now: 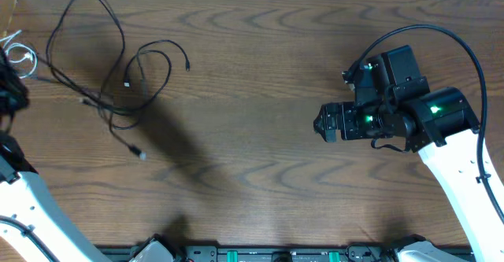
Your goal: Untangle cables
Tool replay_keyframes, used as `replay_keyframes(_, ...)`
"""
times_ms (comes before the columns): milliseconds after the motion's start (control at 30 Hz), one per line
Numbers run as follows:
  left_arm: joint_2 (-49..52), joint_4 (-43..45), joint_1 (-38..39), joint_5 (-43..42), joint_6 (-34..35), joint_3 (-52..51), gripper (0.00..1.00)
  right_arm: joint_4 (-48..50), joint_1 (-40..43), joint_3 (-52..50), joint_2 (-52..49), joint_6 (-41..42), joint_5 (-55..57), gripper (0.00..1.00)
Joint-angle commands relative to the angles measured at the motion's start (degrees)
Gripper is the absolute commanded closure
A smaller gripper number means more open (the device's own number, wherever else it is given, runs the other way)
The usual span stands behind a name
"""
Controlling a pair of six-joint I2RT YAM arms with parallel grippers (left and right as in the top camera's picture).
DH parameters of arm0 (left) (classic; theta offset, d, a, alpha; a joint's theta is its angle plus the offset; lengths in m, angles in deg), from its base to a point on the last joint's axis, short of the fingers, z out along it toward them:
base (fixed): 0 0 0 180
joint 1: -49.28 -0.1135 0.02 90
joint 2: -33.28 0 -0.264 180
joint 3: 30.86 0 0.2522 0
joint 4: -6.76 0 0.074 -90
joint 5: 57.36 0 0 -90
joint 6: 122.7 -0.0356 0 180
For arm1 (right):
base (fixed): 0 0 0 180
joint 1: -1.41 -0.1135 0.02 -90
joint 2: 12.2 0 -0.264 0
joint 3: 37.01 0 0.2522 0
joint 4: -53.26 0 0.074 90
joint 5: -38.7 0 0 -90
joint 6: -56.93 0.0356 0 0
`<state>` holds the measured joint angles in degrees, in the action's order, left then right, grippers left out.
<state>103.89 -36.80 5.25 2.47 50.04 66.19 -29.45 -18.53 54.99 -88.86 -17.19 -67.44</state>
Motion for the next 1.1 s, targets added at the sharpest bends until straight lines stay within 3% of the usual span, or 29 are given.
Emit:
replay_keyframes(0,-0.72,-0.22,0.04,1.90,-7.78,0.74,0.93,-0.44,-0.02,-0.04,-0.35,-0.09,-0.96,0.01)
replay_keyframes(133,-1.60,6.97,0.13,-3.04,-7.21,0.79,0.93,-0.39,-0.02,-0.04,-0.35,-0.09,-0.96,0.01)
replay_keyframes(267,-1.95,12.11,2.03,-7.58,-0.39,2.12,0.93,-0.35,-0.02,-0.04,-0.35,-0.07,-0.96,0.01)
replay_keyframes(500,-1.92,14.27,2.43,-9.94,5.60,3.37,0.93,-0.94,-0.02,-0.04,-0.35,-0.09,-0.96,0.01)
replay_keyframes(600,-1.92,16.48,1.05,-10.60,12.74,3.37,0.92,-1.31,-0.02,-0.04,-0.35,-0.11,-0.94,0.01)
replay_keyframes(700,-1.62,26.25,-0.11,-13.64,22.77,3.37,0.92,-1.22,-0.02,-0.04,-0.35,-0.11,-0.94,0.01)
replay_keyframes(900,-0.15,54.62,-0.42,-11.74,36.87,3.37,0.92,-0.70,-0.02,-0.04,-0.35,-0.09,-0.96,0.01)
replay_keyframes(1067,0.15,56.85,-0.42,-9.84,36.87,3.37,0.92,-0.94,-0.02,-0.07,-0.35,-0.11,-0.96,0.01)
